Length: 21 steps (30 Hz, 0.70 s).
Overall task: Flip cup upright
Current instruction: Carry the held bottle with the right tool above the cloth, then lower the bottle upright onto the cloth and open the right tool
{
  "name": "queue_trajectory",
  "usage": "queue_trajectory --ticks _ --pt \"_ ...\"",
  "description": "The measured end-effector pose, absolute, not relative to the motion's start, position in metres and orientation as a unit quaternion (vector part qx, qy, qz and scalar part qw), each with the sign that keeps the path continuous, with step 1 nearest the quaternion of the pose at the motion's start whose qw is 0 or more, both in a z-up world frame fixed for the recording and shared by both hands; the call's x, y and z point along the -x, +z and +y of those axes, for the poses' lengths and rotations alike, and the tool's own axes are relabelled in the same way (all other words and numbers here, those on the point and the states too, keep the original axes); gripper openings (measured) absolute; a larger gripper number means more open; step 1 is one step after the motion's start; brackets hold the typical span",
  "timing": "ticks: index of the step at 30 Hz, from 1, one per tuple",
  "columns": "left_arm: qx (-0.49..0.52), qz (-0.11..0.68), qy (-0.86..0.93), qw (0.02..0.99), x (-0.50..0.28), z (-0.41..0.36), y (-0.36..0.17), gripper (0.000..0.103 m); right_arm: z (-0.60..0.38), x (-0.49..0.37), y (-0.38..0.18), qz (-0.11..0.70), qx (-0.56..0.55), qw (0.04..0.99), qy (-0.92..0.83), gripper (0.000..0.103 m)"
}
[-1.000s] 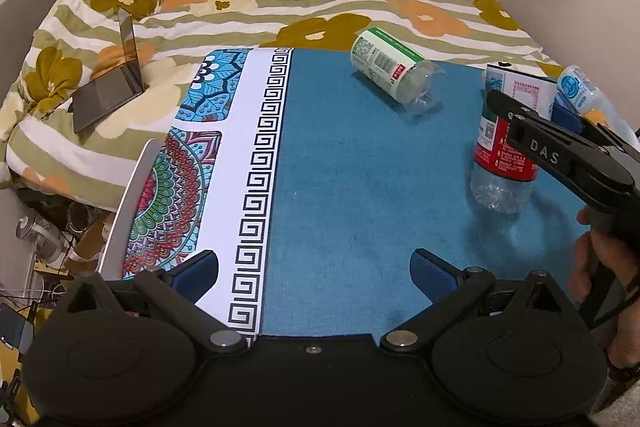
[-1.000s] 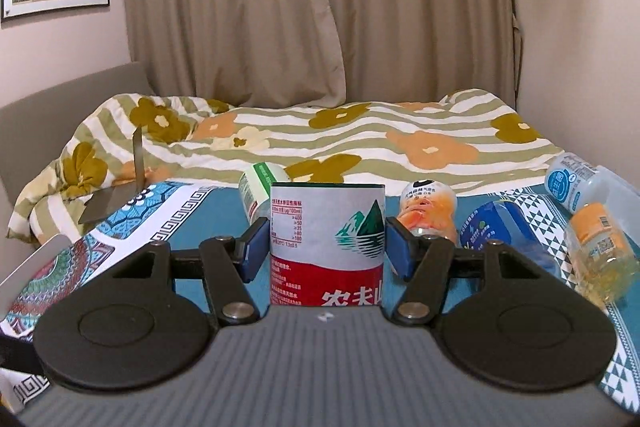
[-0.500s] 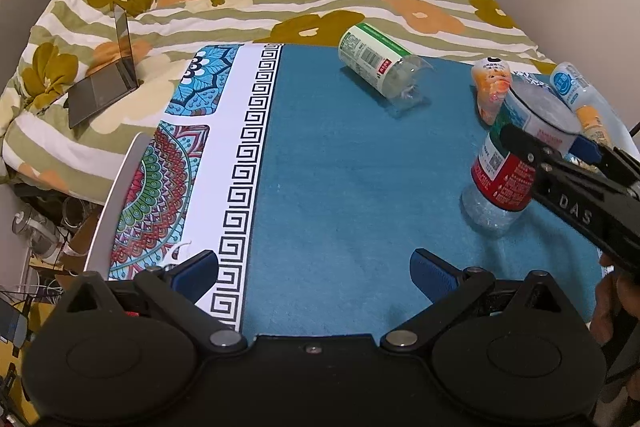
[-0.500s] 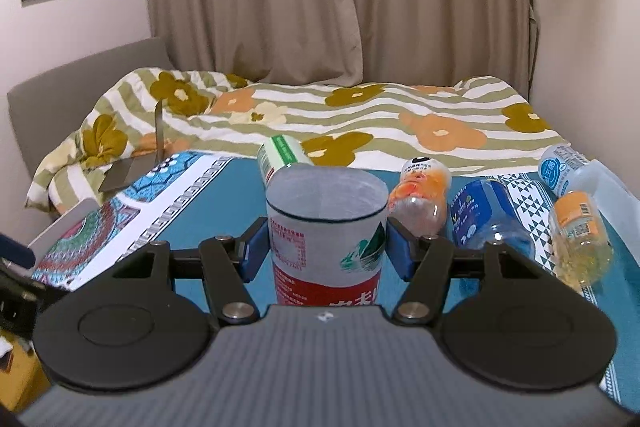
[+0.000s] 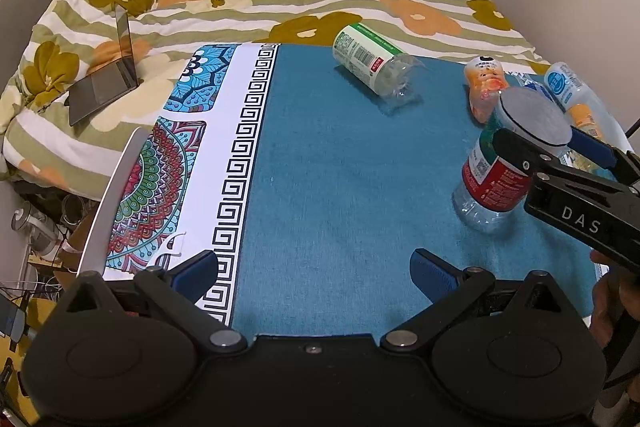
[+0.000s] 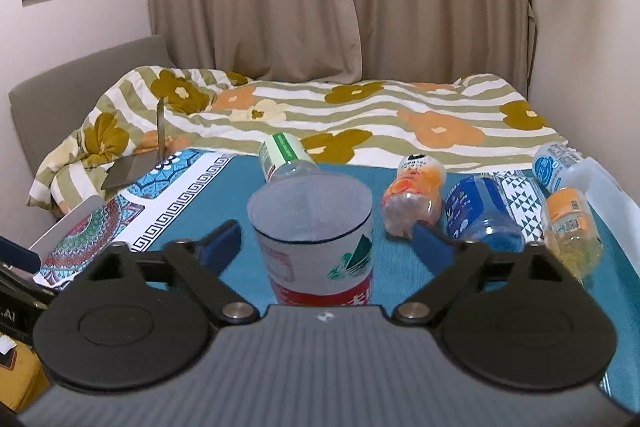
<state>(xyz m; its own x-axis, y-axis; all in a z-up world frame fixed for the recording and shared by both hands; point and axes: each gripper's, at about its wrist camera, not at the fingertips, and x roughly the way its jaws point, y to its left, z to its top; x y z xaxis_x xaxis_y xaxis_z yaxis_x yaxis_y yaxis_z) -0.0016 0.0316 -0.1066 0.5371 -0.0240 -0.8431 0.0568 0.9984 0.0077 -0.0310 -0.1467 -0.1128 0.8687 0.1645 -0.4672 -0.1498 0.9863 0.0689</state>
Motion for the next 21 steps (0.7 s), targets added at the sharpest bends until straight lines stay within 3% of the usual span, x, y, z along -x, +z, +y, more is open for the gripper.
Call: queue_trajectory --ticks 7,21 --pt "-0.017 0.469 -0.022 0.883 0.007 0.028 -0.096 0.103 -0.152 0.033 -0.106 0.269 -0.019 0.959 0.084 0.103" --pt "-0.028 0.402 -0.035 0.915 0.029 0.006 -0.019 0.103 -0.198 0.076 -0.006 0.343 -0.033 0.938 0.023 0.103"
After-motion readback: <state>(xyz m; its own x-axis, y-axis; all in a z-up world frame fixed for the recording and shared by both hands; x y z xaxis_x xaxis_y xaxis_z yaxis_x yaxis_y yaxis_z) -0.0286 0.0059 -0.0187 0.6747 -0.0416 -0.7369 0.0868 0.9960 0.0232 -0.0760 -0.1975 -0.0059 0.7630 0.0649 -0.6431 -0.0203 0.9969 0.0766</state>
